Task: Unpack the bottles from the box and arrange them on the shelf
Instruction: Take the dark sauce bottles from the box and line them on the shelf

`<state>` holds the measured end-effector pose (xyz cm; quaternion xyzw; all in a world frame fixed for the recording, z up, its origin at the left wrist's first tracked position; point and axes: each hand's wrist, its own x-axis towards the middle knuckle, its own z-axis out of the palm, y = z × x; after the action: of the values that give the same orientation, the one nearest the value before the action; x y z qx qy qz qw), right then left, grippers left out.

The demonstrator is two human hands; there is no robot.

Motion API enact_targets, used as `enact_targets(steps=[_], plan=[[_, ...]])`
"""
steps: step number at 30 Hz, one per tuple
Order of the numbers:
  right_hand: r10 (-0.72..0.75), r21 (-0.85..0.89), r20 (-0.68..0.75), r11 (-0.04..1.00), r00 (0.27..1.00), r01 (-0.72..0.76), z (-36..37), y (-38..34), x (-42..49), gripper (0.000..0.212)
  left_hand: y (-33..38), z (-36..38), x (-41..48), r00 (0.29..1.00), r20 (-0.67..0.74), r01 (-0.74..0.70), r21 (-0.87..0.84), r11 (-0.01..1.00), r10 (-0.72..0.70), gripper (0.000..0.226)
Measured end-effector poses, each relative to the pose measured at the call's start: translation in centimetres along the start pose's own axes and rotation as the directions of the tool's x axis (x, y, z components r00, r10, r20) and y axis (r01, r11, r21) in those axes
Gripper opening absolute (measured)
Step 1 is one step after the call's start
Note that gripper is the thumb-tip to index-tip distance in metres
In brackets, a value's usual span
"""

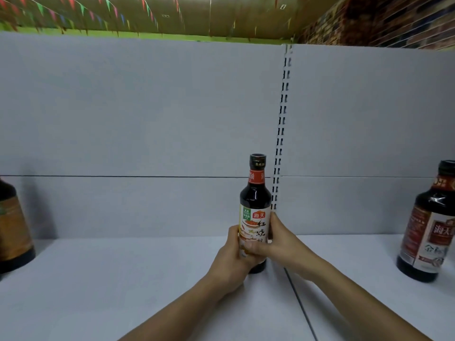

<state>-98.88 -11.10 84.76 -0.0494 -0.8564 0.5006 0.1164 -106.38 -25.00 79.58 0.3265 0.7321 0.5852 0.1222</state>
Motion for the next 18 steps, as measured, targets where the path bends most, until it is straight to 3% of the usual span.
enact_targets(steps=[3, 8, 11, 15, 18], plan=[[0.061, 0.0, 0.002, 0.998, 0.998, -0.061, 0.2, 0.9, 0.3, 0.061, 0.3, -0.2, 0.4, 0.999, 0.009, -0.035, 0.083, 0.996, 0.034, 0.055], [0.032, -0.002, 0.001, 0.999, 0.999, -0.032, -0.2, 1.3, 0.7, 0.03, 0.0, -0.5, 2.2, 0.999, 0.006, -0.04, 0.193, 0.98, 0.039, 0.059], [0.061, -0.038, -0.026, 0.997, 0.998, -0.062, -0.5, 1.8, 1.4, 0.04, -0.9, -0.6, 3.4, 0.999, 0.01, -0.036, 0.247, 0.968, 0.034, 0.069], [0.128, -0.105, -0.07, 0.985, 0.989, -0.135, -0.7, 2.4, 1.9, 0.074, -0.9, -0.1, 3.1, 0.999, 0.015, -0.049, 0.264, 0.963, 0.046, 0.068], [0.135, -0.227, -0.063, 0.963, 0.989, -0.145, -0.5, 3.1, 1.8, 0.081, -1.2, 0.3, 2.8, 0.997, -0.01, -0.065, 0.325, 0.944, 0.072, 0.068]])
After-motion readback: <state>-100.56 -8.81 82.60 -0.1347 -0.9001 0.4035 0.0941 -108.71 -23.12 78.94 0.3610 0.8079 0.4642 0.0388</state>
